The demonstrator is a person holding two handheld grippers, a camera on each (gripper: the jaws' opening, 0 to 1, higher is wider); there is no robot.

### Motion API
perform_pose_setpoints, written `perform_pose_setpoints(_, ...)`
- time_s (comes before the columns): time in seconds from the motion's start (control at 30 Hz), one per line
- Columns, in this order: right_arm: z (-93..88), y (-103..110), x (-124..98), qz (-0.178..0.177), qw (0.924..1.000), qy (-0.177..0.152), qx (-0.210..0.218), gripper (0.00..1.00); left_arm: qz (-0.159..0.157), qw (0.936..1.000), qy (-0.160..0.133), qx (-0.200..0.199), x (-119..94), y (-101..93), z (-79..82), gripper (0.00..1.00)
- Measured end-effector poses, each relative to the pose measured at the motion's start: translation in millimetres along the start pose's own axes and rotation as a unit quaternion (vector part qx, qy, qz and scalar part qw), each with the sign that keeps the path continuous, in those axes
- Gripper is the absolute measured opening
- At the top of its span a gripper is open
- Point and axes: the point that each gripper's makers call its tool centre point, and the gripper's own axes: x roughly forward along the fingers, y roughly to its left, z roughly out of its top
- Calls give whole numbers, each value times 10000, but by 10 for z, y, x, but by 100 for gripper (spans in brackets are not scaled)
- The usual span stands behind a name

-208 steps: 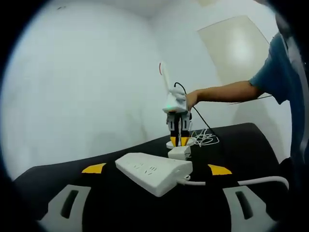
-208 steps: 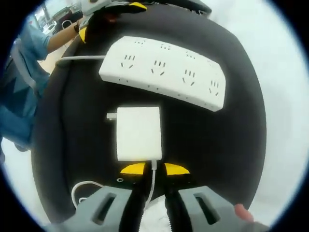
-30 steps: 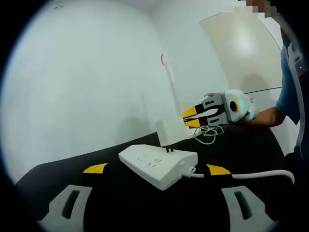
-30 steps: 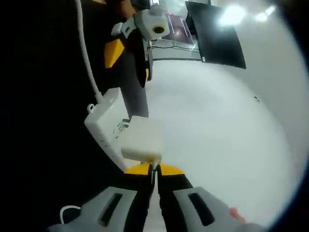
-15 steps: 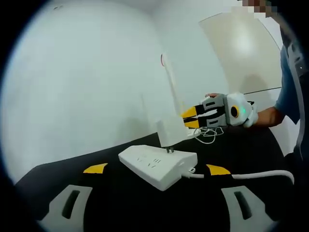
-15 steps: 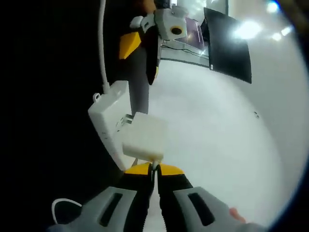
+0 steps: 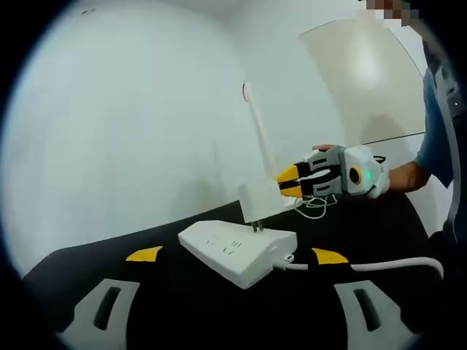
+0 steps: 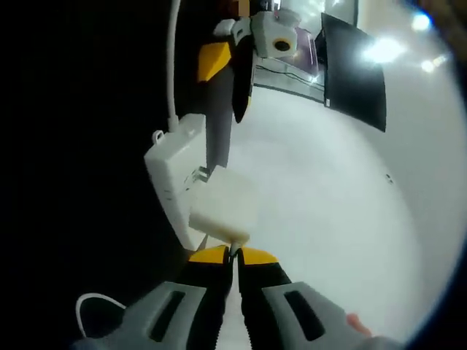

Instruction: Insert the desk lamp plug into the socket, turn on the power strip switch, turn on the lamp switch, then turn off the lamp switch, turn off the power strip switch, and remove the plug from the socket.

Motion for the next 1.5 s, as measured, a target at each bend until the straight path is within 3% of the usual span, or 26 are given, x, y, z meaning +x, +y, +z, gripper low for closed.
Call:
perform_pose_setpoints(0.2,7,35,-4,80,9998,-44,156,7,-14,10000,-17,-4,-5,-12,9,76)
perform_pose_setpoints(0.4,114,-188,-13,-386,9988,-186,235,6,-22,10000,-17,-1,-8,-17,12,76)
perform_pose_setpoints(0.63,71,-219,72,-429,9983,-164,364,6,-17,10000,1,10,-8,-19,8,76)
perform_pose_setpoints(1.0,104,-337,215,-556,9934,-295,959,7,3,10000,1,-1,-8,-5,3,76)
perform_pose_setpoints(1.17,75,-353,305,-589,9932,-218,981,7,3,10000,-8,-2,-9,-5,6,76)
perform_pose_setpoints(1.37,107,-370,263,-605,9933,-155,970,7,-7,10000,-12,-5,-9,-5,5,76)
perform_pose_setpoints(1.5,106,-321,313,-568,9908,-89,1226,7,-4,10000,-15,-5,-9,-11,10,76)
